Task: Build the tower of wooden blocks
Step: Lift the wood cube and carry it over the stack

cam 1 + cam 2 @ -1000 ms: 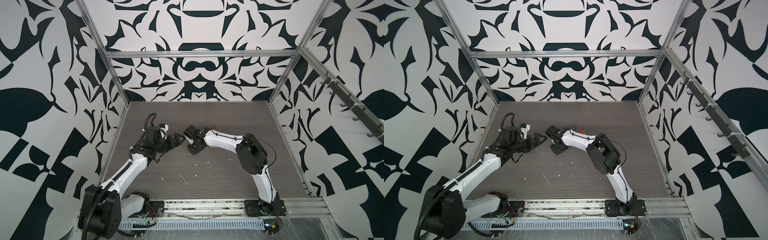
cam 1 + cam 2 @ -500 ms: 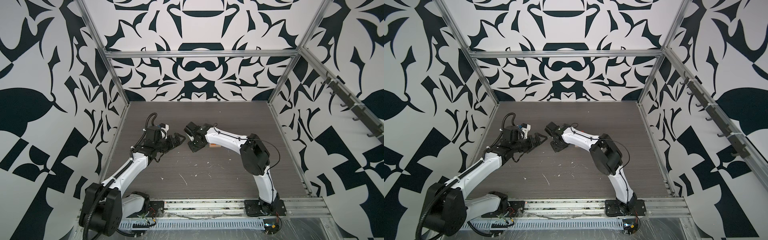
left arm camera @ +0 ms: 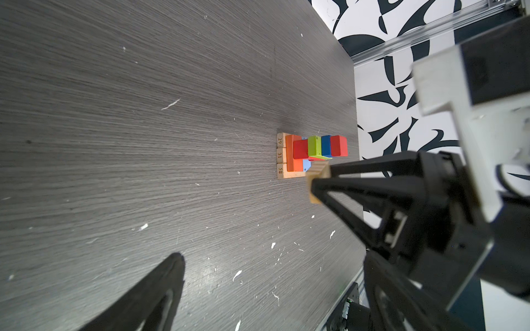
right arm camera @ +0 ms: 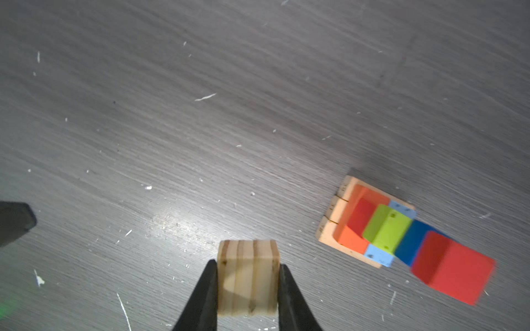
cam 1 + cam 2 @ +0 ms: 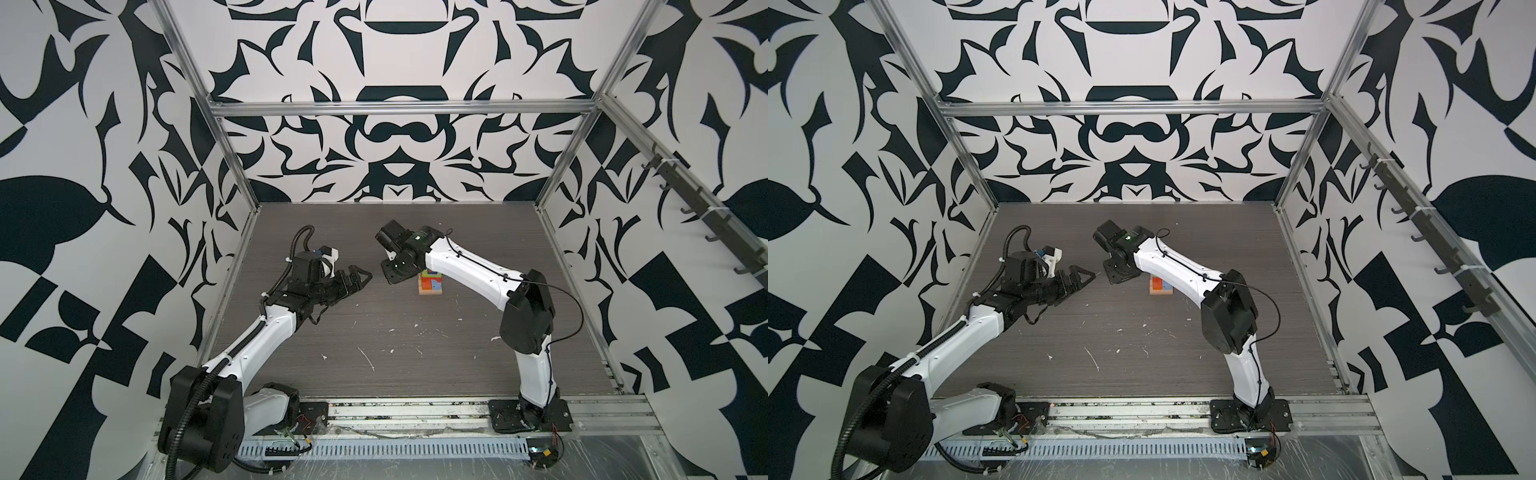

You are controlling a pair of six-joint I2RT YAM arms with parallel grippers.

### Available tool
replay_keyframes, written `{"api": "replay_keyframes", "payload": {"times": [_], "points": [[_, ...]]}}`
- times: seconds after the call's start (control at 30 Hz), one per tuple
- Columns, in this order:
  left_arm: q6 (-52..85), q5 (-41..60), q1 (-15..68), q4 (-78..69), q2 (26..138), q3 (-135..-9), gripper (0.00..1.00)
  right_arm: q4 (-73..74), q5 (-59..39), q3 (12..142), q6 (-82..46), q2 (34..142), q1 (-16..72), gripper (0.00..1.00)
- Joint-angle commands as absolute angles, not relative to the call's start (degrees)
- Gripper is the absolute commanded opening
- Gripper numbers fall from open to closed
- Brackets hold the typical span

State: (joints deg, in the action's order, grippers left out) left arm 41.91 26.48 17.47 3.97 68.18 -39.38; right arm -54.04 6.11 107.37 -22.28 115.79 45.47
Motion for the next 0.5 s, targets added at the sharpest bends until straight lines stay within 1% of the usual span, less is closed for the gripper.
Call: {"api": "replay_keyframes", "payload": {"times": [0.0,0.47], "points": [[41.5,27.5,17.2,2.6,68.3,-38.7,0.99,-58.4,8.3,110.2,-24.8,113.1,43.9,0.26],[41.8,28.0,18.4,1.3,70.8,-39.4,1.00,-59.4,10.2,106.4,-27.2,107.9,37.8,0.25]]}}
